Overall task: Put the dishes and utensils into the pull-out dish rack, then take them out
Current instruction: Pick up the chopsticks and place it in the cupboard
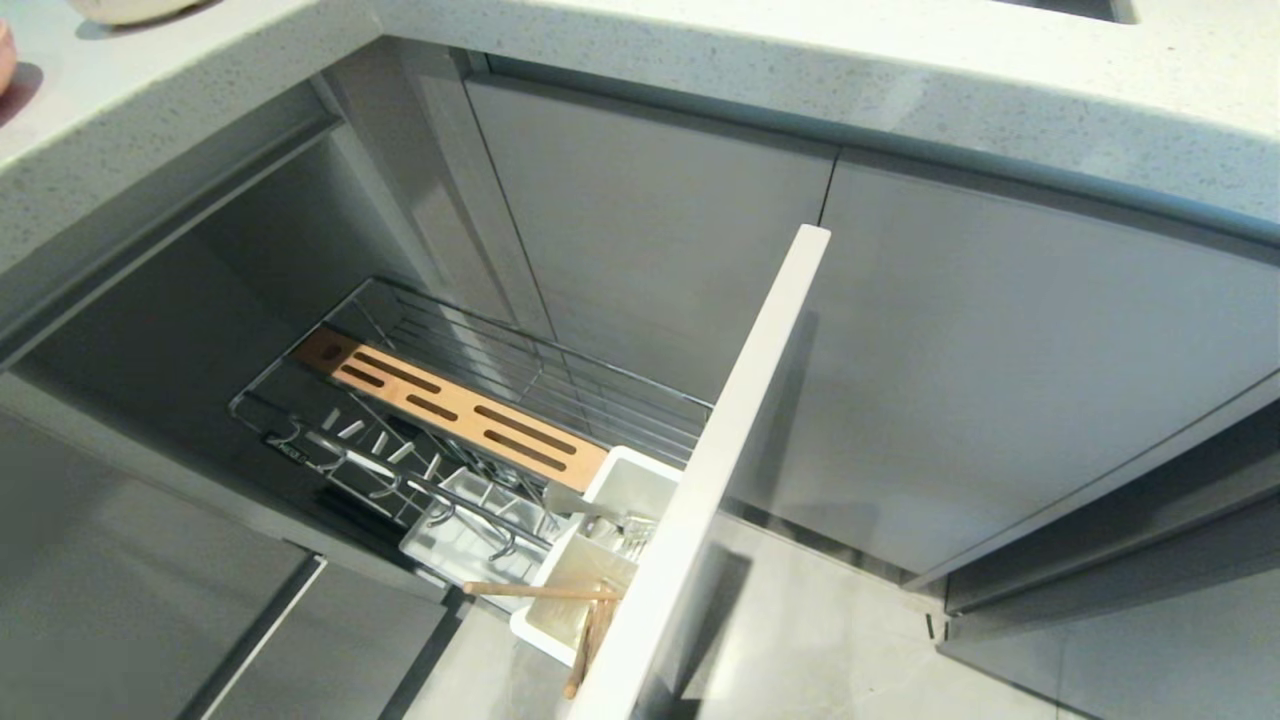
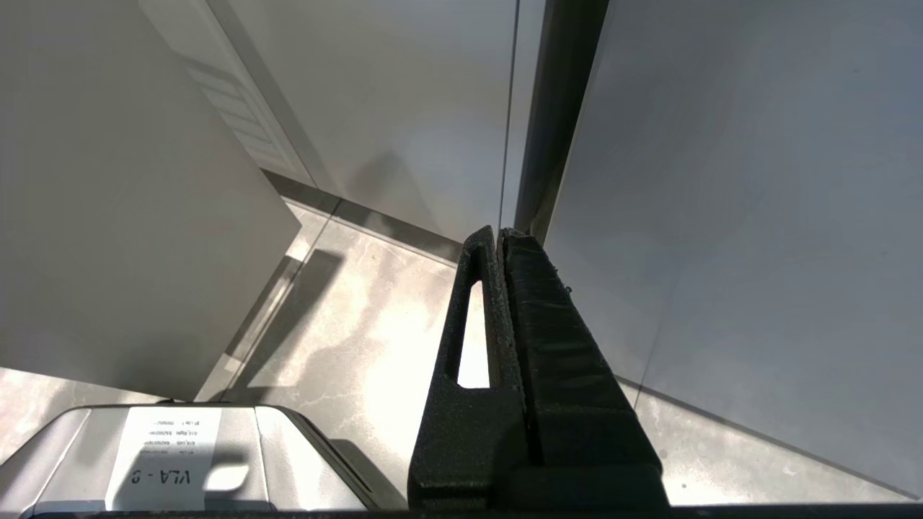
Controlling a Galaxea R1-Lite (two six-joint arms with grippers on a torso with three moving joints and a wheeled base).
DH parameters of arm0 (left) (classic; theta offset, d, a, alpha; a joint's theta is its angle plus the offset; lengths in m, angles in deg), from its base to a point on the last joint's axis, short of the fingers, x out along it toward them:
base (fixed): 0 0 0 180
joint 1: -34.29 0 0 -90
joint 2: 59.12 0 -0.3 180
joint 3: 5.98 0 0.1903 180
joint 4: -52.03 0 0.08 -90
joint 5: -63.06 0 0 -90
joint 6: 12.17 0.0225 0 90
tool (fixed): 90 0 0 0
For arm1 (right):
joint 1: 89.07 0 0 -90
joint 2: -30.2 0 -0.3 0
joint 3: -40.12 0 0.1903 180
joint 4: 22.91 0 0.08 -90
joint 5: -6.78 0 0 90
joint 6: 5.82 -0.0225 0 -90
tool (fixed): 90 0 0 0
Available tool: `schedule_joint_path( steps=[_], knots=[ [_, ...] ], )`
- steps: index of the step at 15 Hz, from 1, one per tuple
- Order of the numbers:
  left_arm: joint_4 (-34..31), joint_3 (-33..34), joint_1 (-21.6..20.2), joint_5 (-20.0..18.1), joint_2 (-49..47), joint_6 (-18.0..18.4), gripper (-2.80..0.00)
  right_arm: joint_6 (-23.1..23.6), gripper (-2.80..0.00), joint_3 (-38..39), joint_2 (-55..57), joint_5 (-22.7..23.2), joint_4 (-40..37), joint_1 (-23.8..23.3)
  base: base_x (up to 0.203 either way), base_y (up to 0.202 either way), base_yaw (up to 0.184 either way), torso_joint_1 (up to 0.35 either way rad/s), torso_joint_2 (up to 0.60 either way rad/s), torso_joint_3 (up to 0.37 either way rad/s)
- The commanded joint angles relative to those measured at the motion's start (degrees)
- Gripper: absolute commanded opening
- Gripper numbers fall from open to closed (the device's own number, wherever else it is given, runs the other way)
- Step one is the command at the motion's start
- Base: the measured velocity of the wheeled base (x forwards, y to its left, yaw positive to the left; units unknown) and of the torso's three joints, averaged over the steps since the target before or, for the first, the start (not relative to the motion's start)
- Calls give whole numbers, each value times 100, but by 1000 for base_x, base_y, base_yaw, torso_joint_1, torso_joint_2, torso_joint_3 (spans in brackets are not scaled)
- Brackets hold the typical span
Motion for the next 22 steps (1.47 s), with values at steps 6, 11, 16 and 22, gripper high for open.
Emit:
schedule_joint_path(
  steps=[6,11,16,22],
  knots=[
    [92,-9,-12,4,247,-55,-280,0,-280,9,5,-1,1,2,0,0,0,0,0,0],
    [880,-9,435,23,615,-981,-280,0,-280,9,5,-1,1,2,0,0,0,0,0,0],
    [1047,15,2371,608,828,-1570,-280,0,-280,9,5,-1,1,2,0,0,0,0,0,0],
    [918,416,5117,1504,959,-1703,-280,0,-280,9,5,-1,1,2,0,0,0,0,0,0]
  ],
)
